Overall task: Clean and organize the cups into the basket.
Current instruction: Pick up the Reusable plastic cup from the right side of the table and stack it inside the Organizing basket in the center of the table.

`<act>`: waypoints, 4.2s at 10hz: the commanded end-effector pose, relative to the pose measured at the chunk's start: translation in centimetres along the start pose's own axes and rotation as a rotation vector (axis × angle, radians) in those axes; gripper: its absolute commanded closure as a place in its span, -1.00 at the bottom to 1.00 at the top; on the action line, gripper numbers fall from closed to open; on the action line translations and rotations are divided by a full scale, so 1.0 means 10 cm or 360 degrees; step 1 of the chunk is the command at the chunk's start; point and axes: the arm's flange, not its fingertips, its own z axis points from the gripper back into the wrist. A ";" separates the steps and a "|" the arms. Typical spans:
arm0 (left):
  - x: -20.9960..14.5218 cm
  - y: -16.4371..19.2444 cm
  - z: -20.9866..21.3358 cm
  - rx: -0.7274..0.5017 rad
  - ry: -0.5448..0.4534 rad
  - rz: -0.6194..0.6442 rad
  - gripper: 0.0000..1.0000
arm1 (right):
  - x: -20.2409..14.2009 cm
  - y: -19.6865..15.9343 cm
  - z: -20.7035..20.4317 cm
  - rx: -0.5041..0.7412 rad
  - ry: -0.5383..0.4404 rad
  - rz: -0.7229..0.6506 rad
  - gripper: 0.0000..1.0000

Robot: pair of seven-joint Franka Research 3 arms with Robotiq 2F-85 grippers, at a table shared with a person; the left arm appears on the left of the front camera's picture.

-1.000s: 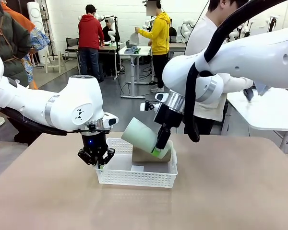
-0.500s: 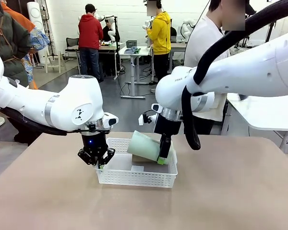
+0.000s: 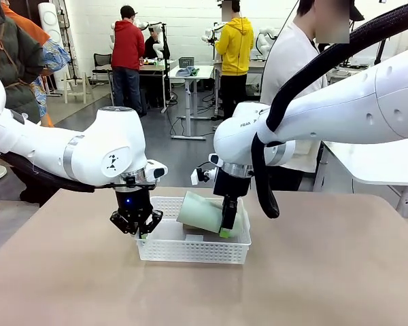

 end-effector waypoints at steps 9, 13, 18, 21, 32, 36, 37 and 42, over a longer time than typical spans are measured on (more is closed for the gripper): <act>0.00 -0.01 0.03 -0.0006 -0.0015 0.0001 1.00 | -0.45 0.45 0.96 -0.0177 -0.0498 0.0036 -1.00; 0.00 -0.01 0.03 -0.0006 -0.0015 0.0001 1.00 | -1.72 0.89 1.65 -0.0049 -0.1243 0.0062 -1.00; 0.00 -0.01 0.03 -0.0006 -0.0015 0.0001 1.00 | -3.43 1.13 1.41 -0.0180 -0.1675 -0.0053 -1.00; 0.00 -0.01 0.03 -0.0006 -0.0015 0.0001 1.00 | -3.94 1.34 1.28 -0.0306 -0.1743 -0.0128 -1.00; 0.00 -0.01 0.03 -0.0006 -0.0015 0.0001 1.00 | -4.22 1.35 1.25 -0.0334 -0.1760 -0.0248 -1.00; 0.00 -0.01 0.03 -0.0006 -0.0015 0.0001 1.00 | -4.22 1.35 1.25 -0.0334 -0.1760 -0.0248 -1.00; 0.00 -0.01 0.03 -0.0006 -0.0015 0.0001 1.00 | -4.22 1.35 1.25 -0.0334 -0.1760 -0.0248 -1.00; 0.00 -0.01 0.03 -0.0006 -0.0015 0.0001 1.00 | -4.22 1.35 1.25 -0.0334 -0.1760 -0.0248 -1.00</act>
